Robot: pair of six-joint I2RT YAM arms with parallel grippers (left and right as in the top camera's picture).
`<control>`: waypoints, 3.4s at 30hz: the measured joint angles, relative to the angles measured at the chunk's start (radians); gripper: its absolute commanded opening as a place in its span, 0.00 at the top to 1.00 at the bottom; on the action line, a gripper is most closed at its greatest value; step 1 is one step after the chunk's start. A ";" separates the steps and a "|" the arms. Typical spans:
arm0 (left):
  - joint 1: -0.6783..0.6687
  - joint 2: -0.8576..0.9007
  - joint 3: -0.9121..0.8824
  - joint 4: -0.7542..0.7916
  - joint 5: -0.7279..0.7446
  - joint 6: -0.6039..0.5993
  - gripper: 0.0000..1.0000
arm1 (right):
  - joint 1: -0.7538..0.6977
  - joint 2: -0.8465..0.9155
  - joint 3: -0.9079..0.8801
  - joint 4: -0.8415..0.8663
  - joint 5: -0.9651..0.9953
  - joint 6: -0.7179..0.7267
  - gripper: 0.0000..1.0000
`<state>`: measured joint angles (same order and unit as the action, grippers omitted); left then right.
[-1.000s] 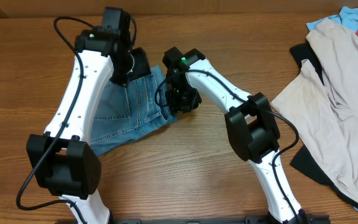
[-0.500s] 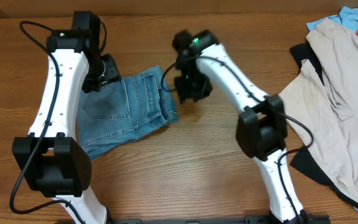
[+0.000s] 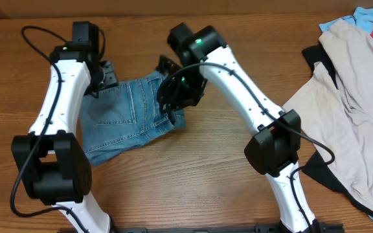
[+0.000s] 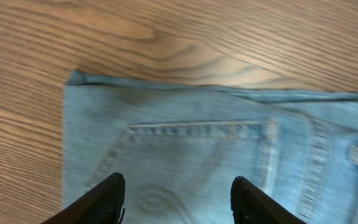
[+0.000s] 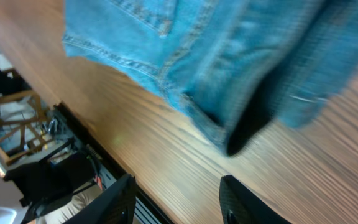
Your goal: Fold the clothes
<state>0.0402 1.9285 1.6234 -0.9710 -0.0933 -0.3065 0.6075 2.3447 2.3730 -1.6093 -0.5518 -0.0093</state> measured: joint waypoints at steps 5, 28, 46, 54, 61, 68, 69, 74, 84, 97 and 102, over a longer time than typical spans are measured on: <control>0.040 0.085 0.000 0.007 -0.002 0.016 0.41 | 0.044 0.000 -0.014 0.057 -0.018 -0.010 0.53; 0.042 0.276 -0.040 -0.421 0.049 0.019 0.66 | -0.038 -0.008 -0.494 0.643 0.250 0.099 0.57; 0.038 -0.060 -0.047 -0.014 0.287 0.121 0.00 | -0.087 -0.016 -0.494 0.635 0.336 0.110 0.46; 0.038 0.049 -0.047 0.128 0.468 0.233 0.00 | -0.087 -0.016 -0.494 0.631 0.340 0.110 0.46; 0.004 0.217 -0.047 0.268 0.608 0.300 0.00 | -0.087 -0.016 -0.494 0.628 0.343 0.109 0.46; -0.063 0.274 -0.039 0.298 0.639 0.346 0.23 | -0.088 -0.018 -0.494 0.616 0.358 0.110 0.46; -0.068 0.280 -0.034 0.298 0.640 0.354 0.36 | -0.088 -0.018 -0.494 0.613 0.361 0.110 0.46; -0.078 0.311 -0.025 0.264 0.648 0.366 0.93 | -0.089 -0.018 -0.494 0.604 0.365 0.110 0.45; -0.075 0.307 -0.002 0.135 0.627 0.339 0.96 | -0.090 -0.023 -0.469 0.518 0.387 0.117 0.41; 0.173 0.219 -0.035 0.028 0.464 0.199 0.96 | -0.248 -0.246 -0.281 0.372 0.536 0.147 0.37; 0.311 0.213 -0.035 0.037 0.401 0.146 0.96 | -0.260 -0.274 -0.275 0.321 0.542 0.157 0.37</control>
<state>0.3508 2.1414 1.5883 -0.9344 0.3077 -0.1604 0.3473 2.0705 2.0975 -1.2884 -0.0097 0.1474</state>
